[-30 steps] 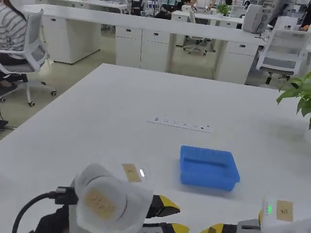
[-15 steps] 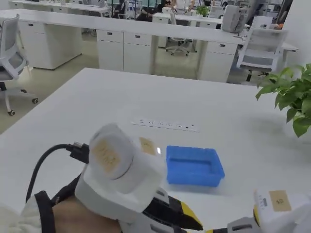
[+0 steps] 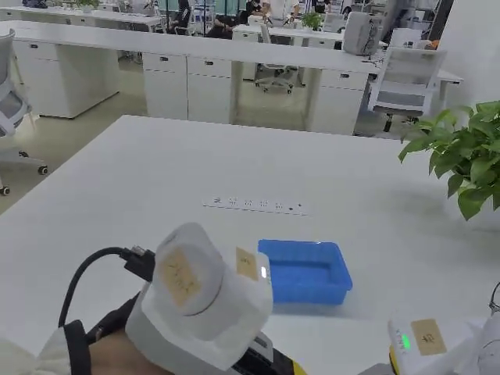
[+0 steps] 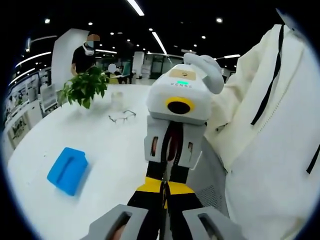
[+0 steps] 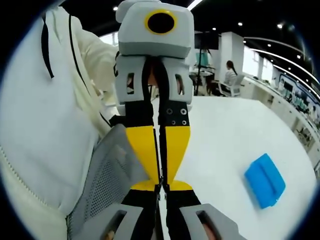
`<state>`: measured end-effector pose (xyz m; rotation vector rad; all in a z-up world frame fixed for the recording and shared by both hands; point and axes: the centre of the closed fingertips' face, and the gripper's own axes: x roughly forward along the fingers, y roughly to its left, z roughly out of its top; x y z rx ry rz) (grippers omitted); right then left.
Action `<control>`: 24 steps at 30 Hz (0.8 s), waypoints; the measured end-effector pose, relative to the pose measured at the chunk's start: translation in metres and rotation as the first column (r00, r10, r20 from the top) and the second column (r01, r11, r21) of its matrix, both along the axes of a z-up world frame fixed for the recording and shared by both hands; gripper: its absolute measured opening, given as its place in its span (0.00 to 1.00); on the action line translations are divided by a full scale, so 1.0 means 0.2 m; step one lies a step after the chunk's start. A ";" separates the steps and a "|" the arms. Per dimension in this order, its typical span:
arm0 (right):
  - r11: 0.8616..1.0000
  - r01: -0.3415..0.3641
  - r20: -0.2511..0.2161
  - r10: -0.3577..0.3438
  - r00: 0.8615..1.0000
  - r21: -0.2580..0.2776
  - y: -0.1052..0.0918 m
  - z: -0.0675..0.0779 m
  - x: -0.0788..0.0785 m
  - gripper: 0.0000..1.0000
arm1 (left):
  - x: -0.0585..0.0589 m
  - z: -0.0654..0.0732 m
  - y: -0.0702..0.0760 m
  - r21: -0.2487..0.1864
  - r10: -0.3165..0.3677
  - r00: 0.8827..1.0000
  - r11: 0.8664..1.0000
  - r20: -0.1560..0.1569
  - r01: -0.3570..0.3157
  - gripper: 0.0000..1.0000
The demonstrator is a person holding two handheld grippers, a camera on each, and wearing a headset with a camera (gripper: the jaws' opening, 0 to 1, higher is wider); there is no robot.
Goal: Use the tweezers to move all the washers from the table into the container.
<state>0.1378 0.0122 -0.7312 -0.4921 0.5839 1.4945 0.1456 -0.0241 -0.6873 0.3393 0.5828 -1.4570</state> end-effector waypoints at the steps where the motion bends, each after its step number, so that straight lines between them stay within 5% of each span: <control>1: 1.000 0.003 -0.011 -0.003 1.000 0.003 0.00 0.00 0.00 0.02 | 0.01 0.00 0.00 0.006 -0.002 1.000 1.000 0.009 0.002 0.00; 5: 0.999 0.039 -0.029 -0.038 0.999 0.033 0.02 0.02 0.02 0.03 | 0.03 0.02 0.02 0.027 0.000 1.000 1.000 -0.003 0.000 0.00; 11: 0.992 0.112 -0.089 -0.106 0.990 0.065 0.03 0.02 0.05 0.11 | 0.10 0.15 0.01 -0.050 0.023 0.999 0.998 -0.027 -0.024 0.00; 16: 0.983 0.147 -0.105 -0.135 0.985 0.112 0.02 0.05 0.07 0.10 | 0.09 0.17 0.01 -0.031 -0.017 1.000 0.999 0.009 0.017 0.00; 24: 0.991 0.121 -0.042 -0.119 0.992 0.064 -0.04 0.01 0.08 0.05 | 0.09 0.13 0.02 -0.004 -0.036 0.999 0.999 0.026 0.036 0.00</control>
